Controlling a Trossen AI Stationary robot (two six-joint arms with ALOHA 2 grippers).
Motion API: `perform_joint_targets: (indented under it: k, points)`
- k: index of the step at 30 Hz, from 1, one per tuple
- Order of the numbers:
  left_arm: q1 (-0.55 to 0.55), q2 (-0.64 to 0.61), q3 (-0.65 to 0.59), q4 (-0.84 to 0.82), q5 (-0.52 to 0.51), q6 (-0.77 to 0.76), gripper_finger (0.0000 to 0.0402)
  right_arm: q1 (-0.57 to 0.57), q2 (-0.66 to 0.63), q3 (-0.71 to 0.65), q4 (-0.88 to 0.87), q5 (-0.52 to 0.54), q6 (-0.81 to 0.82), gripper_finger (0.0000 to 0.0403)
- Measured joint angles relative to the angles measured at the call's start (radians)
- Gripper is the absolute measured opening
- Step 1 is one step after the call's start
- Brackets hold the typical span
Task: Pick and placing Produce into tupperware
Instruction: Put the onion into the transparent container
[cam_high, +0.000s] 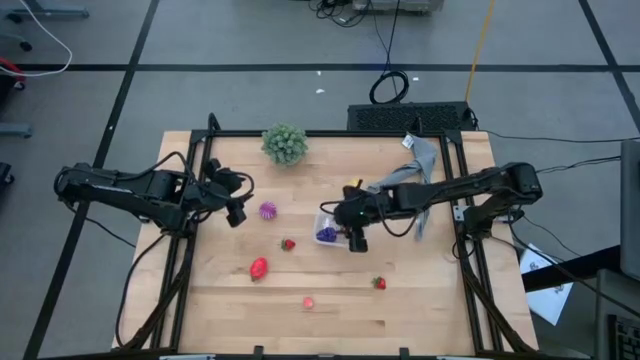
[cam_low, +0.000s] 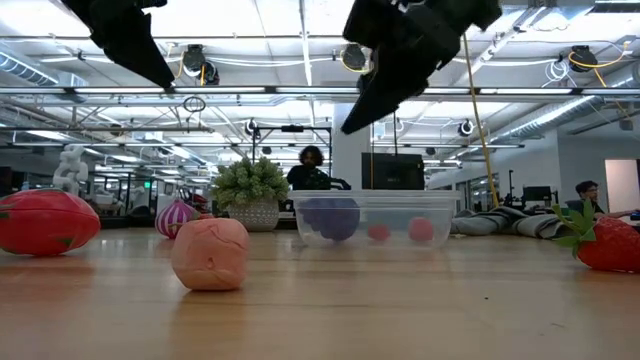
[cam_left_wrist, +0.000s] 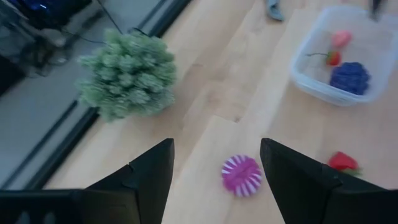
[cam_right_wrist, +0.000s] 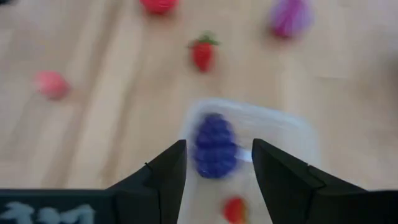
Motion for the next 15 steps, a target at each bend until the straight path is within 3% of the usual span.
perform_joint_targets:
  k: [6,12,15]
  points:
    - [-0.003,0.032,0.0,0.0,0.091,-0.046,0.0243,0.005,-0.093,0.005,-0.254,0.171,0.121,0.0173]
    - [-0.012,0.153,0.0,0.0,0.115,-0.045,0.0243,0.005,-0.142,0.004,-0.468,0.173,0.324,0.0173]
    - [-0.011,0.221,0.0,0.0,0.077,-0.017,0.0243,0.011,-0.144,0.004,-0.51,0.17,0.364,0.0173]
